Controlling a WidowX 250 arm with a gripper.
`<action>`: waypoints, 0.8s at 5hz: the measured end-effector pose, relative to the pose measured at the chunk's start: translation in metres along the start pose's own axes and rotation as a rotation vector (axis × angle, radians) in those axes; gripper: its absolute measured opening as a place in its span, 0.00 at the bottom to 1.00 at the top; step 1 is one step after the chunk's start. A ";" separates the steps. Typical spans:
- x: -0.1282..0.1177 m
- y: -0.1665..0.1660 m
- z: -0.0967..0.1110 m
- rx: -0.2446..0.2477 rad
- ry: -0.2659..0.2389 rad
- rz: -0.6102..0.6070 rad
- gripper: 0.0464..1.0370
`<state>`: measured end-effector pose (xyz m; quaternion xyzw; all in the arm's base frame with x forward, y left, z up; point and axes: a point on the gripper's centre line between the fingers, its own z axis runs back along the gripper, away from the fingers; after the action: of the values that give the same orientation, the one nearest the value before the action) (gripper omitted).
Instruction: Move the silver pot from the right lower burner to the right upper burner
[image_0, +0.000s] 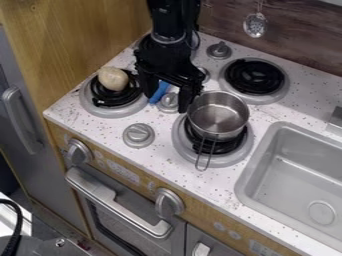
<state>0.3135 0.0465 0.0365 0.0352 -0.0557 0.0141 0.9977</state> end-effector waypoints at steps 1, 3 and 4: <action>-0.007 -0.002 -0.010 -0.006 0.040 0.000 0.96; 0.029 -0.065 -0.021 -0.093 0.005 -0.165 0.96; 0.042 -0.087 -0.032 -0.137 -0.031 -0.165 0.96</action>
<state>0.3617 -0.0372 0.0038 -0.0282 -0.0688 -0.0724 0.9946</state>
